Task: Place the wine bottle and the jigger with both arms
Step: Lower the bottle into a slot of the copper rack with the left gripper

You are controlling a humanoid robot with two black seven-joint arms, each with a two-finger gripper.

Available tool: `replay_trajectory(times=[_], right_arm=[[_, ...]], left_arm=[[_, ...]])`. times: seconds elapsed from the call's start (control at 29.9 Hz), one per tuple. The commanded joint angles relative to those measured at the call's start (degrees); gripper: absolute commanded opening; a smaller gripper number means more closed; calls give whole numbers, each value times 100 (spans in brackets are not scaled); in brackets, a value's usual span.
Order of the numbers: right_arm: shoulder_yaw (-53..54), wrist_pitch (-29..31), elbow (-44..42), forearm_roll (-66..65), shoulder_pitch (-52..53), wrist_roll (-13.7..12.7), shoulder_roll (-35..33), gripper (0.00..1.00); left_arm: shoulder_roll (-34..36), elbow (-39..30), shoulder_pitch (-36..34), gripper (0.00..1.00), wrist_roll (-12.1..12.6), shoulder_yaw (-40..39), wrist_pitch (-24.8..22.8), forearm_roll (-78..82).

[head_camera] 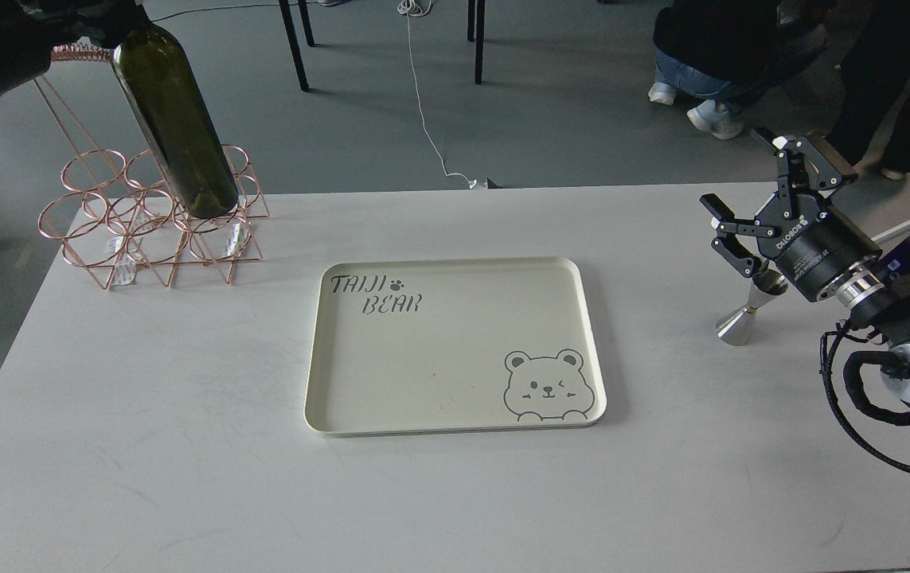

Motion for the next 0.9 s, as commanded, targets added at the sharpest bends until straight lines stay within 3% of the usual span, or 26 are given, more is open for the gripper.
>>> replay_trajectory(times=[0.0,0.7,0.87], right_arm=[[9,-2,6,0,-10,0,-8,96],[17,-2,6,0,-19,0,-8,96],[17,-2,6,0,-19,0,-8,96]], left_arm=[[11,-1,10,16,0,10,-1,-8],[11,8,80,16,0,63,-1,9],[-6,61,89,17,0,133,183,0]])
